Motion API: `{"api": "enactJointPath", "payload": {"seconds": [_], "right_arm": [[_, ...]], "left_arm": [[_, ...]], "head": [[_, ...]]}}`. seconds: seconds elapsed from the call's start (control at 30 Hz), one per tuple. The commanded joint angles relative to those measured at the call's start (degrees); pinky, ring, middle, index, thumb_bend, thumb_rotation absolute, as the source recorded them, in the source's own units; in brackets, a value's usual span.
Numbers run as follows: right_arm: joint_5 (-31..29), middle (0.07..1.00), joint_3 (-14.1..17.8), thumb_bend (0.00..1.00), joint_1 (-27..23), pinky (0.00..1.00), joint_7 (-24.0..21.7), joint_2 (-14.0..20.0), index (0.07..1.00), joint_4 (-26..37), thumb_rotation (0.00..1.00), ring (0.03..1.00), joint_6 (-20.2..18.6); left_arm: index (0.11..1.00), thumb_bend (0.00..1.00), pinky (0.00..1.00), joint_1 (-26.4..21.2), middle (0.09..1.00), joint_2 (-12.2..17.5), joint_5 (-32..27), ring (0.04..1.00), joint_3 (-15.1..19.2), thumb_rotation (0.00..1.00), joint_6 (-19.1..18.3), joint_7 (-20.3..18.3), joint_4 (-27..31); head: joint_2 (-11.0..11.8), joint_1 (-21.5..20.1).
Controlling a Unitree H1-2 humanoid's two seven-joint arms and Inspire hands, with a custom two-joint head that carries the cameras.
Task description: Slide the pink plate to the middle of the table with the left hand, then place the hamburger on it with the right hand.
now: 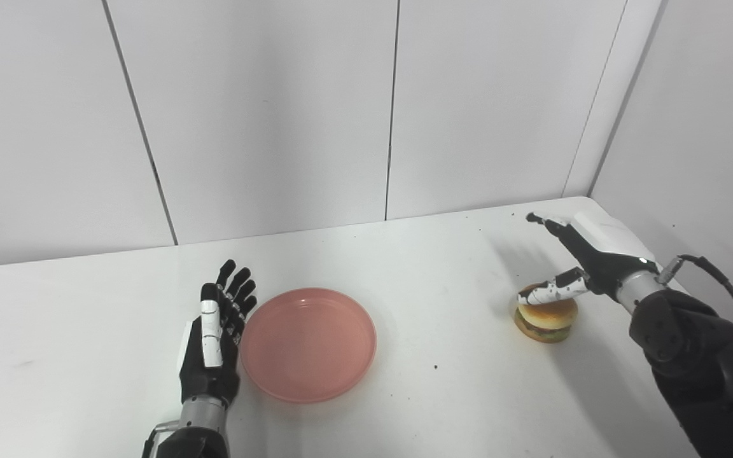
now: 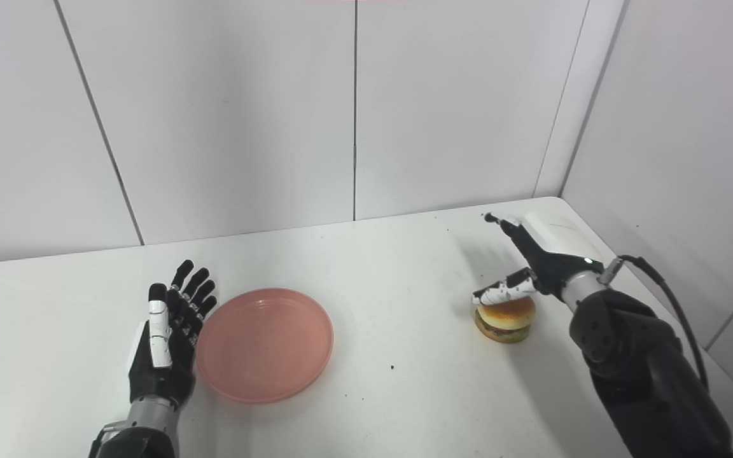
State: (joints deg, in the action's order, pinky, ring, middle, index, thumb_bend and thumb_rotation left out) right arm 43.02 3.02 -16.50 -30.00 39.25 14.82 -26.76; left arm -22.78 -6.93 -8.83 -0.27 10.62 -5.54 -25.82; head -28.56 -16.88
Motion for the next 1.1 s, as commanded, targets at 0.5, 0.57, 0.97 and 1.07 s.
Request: {"api": "enactJointPath", "payload": {"seconds": [0.5,0.57,0.97,1.07], "right_arm": [[-3.1,0.947,-3.6,1.0,-3.8,0.81,-0.1,2.8,0.913,-11.1,0.38,0.901,0.9],[-4.8,0.953,-3.8,1.0,-4.2,0.78,0.0,2.6,0.912,-12.6,0.34,0.894,1.2],[-5.9,0.565,-2.5,0.6,-3.7,0.52,12.4,0.2,0.548,-14.9,0.06,0.559,2.6],[-6.6,0.446,-0.9,0.53,-3.3,0.3,15.9,-0.9,0.536,-13.5,0.0,0.365,2.5]], "left_arm": [[0.923,0.73,0.93,4.0,0.923,0.6,-0.2,0.929,0.3,1.0,1.1,-0.8,-3.5],[0.925,0.73,0.94,4.1,0.925,0.6,-0.1,0.93,0.3,1.0,0.9,-0.8,-3.3],[0.925,0.73,0.94,4.1,0.926,0.5,-0.1,0.931,0.3,1.0,0.3,-0.6,-3.1],[0.92,0.74,0.94,4.2,0.921,0.4,0.1,0.929,0.3,1.0,0.3,-0.4,-3.1]], "head": [[-0.2,0.5],[-0.2,0.5],[-0.2,0.8],[-0.3,0.9]]}}
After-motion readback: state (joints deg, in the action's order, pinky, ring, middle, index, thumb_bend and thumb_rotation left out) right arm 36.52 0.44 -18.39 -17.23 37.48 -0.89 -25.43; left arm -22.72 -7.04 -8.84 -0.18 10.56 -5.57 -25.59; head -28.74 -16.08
